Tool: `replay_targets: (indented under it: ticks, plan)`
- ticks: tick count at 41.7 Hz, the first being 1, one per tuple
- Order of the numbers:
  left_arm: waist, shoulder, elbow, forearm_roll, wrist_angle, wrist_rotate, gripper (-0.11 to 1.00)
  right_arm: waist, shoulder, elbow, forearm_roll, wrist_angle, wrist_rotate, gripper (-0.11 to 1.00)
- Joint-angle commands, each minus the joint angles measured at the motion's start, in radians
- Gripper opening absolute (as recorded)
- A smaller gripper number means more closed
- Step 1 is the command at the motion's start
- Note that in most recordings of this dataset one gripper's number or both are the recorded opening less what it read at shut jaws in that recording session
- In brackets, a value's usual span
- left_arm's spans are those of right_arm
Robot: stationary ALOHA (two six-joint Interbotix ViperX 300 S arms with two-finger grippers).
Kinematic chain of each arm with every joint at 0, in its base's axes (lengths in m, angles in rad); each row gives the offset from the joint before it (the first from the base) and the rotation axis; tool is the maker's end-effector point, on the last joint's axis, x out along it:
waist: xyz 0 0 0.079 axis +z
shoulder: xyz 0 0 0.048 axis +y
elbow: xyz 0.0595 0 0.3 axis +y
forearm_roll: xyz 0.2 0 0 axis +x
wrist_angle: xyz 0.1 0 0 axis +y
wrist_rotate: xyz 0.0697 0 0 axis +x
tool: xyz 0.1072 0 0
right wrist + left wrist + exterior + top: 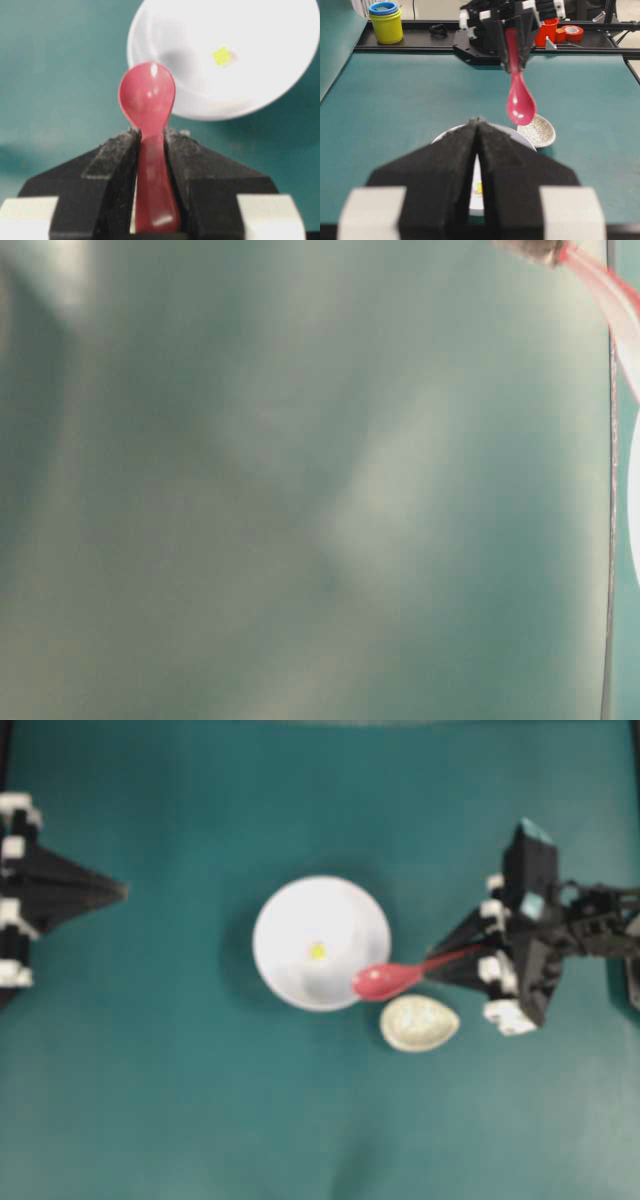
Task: Scoop the yellow hexagonal prism block from the bowl with a spoon using the right arm.
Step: 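Lift the red spoon with the right gripper over the white bowl, then lower the spoon into the bowl and push it under the yellow block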
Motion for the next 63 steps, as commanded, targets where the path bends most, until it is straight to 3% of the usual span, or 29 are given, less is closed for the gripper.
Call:
replay_targets:
  ticks: [1, 11, 28, 38, 63]
  plan:
    - [0.002, 0.009, -0.020, 0.002, -0.003, 0.002, 0.00, -0.044, 0.017, -0.069, -0.008, 0.072, 0.000, 0.24]
    - [0.002, 0.008, -0.020, 0.003, 0.002, 0.002, 0.00, -0.117, 0.107, -0.192, -0.035, 0.229, 0.000, 0.24]
    - [0.002, 0.006, -0.020, 0.003, 0.005, 0.002, 0.00, -0.149, 0.250, -0.351, -0.126, 0.416, 0.009, 0.24]
    - [0.002, 0.008, -0.018, 0.003, 0.006, 0.002, 0.00, -0.149, 0.295, -0.376, -0.173, 0.428, 0.009, 0.24]
    - [0.002, 0.002, -0.020, 0.003, 0.006, 0.000, 0.00, -0.150, 0.371, -0.397, -0.190, 0.408, 0.009, 0.24]
